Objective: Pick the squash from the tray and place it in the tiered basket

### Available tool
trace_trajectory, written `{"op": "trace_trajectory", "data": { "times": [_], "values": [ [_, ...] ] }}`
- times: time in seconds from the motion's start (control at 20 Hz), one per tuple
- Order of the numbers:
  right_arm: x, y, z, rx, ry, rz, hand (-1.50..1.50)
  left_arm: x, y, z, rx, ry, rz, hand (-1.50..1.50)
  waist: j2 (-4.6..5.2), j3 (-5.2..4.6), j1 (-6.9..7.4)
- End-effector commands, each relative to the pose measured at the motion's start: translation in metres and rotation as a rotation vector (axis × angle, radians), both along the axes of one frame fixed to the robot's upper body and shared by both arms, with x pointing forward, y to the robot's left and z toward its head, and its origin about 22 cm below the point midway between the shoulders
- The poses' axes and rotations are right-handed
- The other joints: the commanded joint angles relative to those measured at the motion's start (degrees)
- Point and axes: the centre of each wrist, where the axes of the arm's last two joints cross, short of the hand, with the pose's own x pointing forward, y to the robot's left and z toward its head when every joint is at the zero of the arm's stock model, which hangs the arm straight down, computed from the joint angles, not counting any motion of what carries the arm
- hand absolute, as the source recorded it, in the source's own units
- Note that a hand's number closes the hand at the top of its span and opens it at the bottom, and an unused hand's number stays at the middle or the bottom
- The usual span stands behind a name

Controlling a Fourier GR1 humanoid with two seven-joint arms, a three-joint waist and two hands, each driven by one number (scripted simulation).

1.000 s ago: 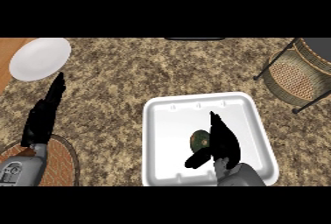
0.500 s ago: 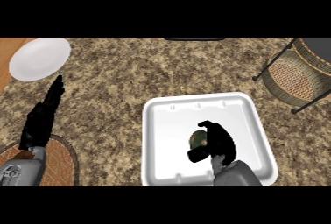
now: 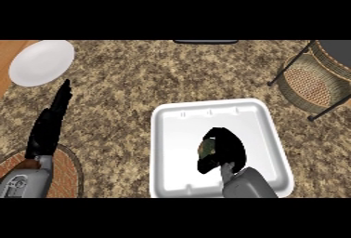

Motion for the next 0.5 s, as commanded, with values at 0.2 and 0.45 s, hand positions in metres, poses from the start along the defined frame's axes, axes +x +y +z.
{"op": "trace_trajectory", "data": {
  "times": [0.2, 0.45],
  "values": [
    [0.062, 0.004, 0.045, 0.026, -0.072, -0.224, 1.5, 0.004, -0.003, 0.019, -0.002, -0.019, -0.027, 0.0, 0.82, 0.44, 2.07],
    [0.12, -0.035, 0.083, -0.098, -0.221, -0.462, 1.5, 0.013, -0.017, 0.023, 0.003, -0.054, -0.079, 0.0, 2.45, 0.36, 5.02]
  ]
}}
